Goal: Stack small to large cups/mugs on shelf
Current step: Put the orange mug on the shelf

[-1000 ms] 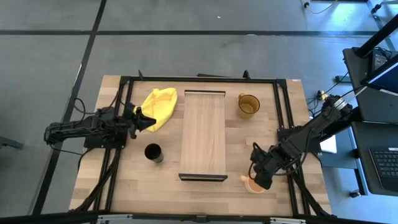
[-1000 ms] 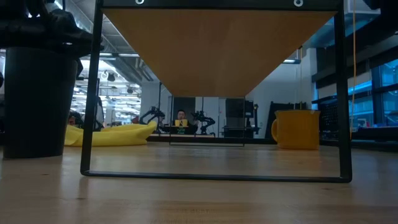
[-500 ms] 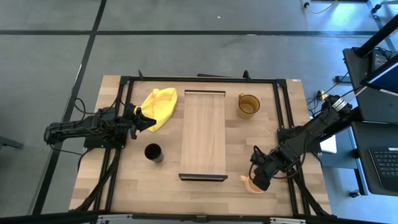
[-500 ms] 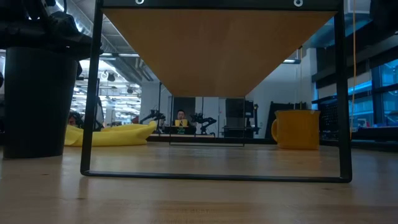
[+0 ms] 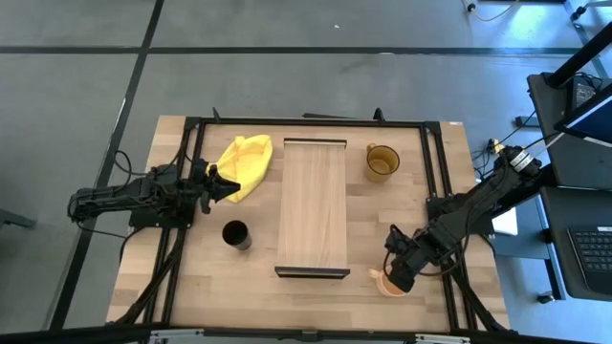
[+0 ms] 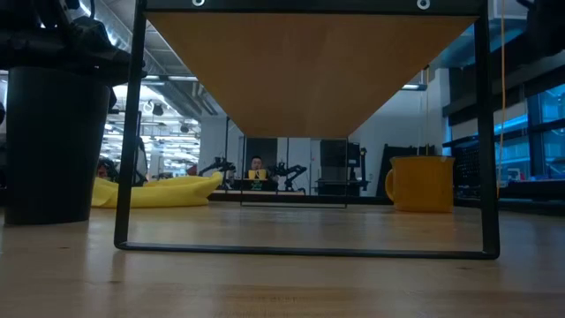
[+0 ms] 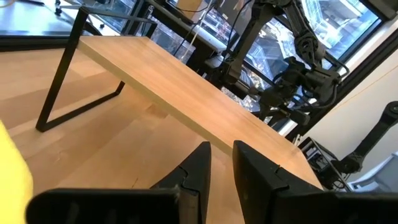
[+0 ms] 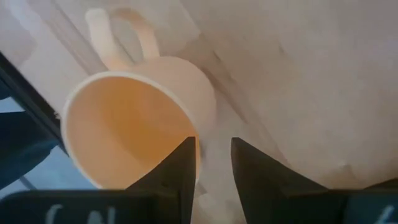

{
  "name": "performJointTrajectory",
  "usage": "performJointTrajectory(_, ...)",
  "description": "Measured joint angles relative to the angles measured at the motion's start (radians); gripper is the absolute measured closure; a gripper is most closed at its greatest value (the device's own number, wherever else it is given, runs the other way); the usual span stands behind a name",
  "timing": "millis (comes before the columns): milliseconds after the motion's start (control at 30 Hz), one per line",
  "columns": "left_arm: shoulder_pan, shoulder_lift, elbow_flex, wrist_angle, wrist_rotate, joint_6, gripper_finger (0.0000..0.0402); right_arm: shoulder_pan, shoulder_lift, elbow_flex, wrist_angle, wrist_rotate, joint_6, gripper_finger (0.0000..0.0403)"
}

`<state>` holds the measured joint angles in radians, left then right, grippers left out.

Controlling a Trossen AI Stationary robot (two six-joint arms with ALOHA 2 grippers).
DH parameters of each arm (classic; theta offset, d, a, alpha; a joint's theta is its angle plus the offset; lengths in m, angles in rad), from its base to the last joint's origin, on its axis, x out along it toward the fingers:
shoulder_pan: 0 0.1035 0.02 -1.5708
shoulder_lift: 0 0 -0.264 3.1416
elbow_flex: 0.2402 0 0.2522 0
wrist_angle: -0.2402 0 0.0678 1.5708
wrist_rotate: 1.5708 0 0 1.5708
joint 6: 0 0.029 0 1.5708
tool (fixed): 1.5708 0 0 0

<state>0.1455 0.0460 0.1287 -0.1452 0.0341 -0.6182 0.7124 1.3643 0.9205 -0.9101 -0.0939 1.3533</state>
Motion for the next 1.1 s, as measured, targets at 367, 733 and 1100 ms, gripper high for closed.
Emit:
performJointTrajectory(367,0.0,0.0,0.0,-0.001,-0.008,0.0,0.034,0.0,0.0,-0.03,0.048,0.018,-0.003,0.0299)
performJointTrajectory(733,0.0,0.0,0.0,-0.003,-0.024,-0.001,0.034,0.0,0.0,-0.078,0.116,-0.02,0.005,0.0299)
performJointTrajectory(1100,0.0,0.0,0.0,-0.004,-0.025,0.0,0.034,0.0,0.0,-0.077,0.115,-0.008,0.003,0.0299)
